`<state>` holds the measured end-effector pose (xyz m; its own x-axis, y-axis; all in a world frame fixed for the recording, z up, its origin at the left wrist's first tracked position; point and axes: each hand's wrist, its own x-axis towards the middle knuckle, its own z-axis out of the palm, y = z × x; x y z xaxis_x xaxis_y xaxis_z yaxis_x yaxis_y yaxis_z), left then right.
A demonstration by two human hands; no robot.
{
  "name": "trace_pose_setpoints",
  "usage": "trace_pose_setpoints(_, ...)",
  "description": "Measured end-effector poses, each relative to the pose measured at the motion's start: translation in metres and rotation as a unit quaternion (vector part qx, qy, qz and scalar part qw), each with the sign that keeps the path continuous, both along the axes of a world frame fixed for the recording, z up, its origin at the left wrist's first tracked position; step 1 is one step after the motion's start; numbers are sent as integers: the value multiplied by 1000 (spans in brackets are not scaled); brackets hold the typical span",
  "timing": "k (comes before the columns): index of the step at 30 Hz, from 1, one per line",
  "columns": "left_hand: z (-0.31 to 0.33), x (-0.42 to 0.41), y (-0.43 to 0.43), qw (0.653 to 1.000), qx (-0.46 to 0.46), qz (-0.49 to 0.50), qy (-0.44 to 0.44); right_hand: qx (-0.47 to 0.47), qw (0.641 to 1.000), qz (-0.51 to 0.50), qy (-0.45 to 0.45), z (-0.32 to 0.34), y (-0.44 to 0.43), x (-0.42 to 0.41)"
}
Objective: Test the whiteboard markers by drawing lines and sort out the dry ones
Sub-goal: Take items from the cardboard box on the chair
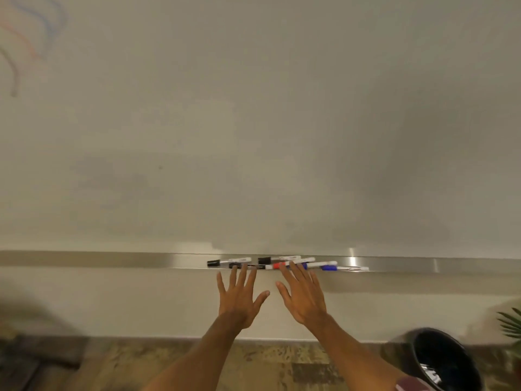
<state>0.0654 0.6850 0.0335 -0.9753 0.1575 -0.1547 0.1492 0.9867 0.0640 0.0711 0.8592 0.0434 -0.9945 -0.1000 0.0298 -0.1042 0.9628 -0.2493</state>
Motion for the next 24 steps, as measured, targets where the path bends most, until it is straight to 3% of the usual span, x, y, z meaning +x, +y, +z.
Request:
trace_pose_setpoints(8,-5,21,-59,997,-2,72,10,31,997,65,-39,0,-62,-3)
trace_pose_setpoints(14,-7,23,-79,991,30,131,-22,43,991,126,-33,-7,-83,-28)
trace_pose_setpoints(20,-7,19,-103,978,26,206,23,50,977,205,-22,-9,-113,-48)
trace_pose_setpoints(24,-8,27,-122,968,3,251,9,44,964,261,-14,-10,-139,-54)
